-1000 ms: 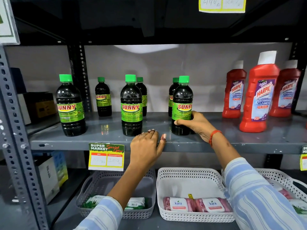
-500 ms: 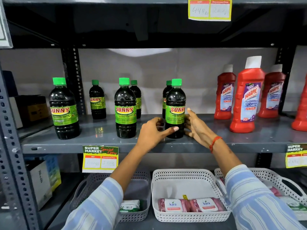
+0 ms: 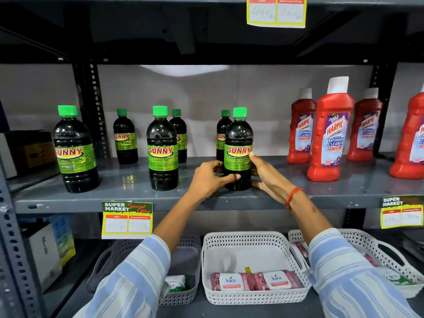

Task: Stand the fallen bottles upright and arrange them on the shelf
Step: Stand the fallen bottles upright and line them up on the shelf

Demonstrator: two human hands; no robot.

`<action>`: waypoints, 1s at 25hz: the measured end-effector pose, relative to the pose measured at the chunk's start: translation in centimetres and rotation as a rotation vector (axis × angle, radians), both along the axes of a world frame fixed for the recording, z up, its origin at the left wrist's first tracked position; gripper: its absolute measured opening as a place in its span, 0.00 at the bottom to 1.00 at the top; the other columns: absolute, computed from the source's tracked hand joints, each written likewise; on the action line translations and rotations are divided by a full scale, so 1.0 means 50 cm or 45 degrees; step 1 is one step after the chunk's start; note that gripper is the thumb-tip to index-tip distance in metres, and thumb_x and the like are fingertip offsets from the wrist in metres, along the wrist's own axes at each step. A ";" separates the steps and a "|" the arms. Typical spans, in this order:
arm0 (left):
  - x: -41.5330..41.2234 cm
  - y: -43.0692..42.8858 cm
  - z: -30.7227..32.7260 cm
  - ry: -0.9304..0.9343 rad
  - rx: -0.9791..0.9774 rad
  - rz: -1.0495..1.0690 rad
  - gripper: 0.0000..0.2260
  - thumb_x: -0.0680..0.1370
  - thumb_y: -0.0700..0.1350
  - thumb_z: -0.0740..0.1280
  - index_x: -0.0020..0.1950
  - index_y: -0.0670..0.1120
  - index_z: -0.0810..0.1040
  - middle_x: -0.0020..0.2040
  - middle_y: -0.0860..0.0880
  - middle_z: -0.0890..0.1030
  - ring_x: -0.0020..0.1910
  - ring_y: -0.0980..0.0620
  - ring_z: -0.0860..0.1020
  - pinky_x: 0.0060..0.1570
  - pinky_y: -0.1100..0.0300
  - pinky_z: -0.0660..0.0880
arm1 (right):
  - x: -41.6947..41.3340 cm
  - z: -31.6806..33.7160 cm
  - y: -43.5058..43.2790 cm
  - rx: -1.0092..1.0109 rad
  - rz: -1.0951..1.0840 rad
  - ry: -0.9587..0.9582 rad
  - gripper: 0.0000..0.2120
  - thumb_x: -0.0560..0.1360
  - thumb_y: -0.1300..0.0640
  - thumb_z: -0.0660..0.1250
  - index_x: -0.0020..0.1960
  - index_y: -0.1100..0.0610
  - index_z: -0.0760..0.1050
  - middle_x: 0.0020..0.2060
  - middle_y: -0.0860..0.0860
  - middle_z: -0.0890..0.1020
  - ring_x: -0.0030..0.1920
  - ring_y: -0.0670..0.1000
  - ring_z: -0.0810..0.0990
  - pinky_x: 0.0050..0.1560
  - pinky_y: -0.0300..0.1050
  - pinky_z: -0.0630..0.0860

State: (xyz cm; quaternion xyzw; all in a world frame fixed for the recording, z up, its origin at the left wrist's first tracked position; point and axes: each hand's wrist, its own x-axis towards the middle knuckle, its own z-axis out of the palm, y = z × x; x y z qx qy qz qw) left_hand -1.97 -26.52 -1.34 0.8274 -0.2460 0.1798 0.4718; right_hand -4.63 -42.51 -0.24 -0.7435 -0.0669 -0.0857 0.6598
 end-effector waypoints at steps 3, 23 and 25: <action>-0.003 0.001 -0.001 -0.014 -0.039 0.014 0.14 0.69 0.48 0.75 0.53 0.46 0.82 0.47 0.50 0.84 0.47 0.55 0.81 0.50 0.62 0.76 | 0.003 -0.005 0.005 -0.018 0.013 -0.024 0.25 0.80 0.44 0.51 0.73 0.55 0.62 0.72 0.54 0.69 0.72 0.54 0.67 0.73 0.57 0.63; 0.043 0.317 -0.001 0.110 -0.170 0.102 0.41 0.63 0.60 0.76 0.67 0.38 0.69 0.62 0.42 0.77 0.59 0.48 0.76 0.57 0.56 0.75 | 0.035 0.009 0.303 -0.376 -0.098 -0.204 0.23 0.80 0.44 0.51 0.69 0.56 0.66 0.69 0.56 0.71 0.70 0.56 0.69 0.66 0.46 0.63; 0.052 0.319 0.002 0.191 -0.128 -0.072 0.24 0.68 0.47 0.76 0.60 0.38 0.75 0.57 0.40 0.81 0.51 0.51 0.79 0.48 0.68 0.75 | 0.052 0.007 0.309 -0.367 0.004 -0.143 0.27 0.79 0.40 0.49 0.73 0.53 0.62 0.73 0.53 0.67 0.73 0.52 0.65 0.74 0.51 0.59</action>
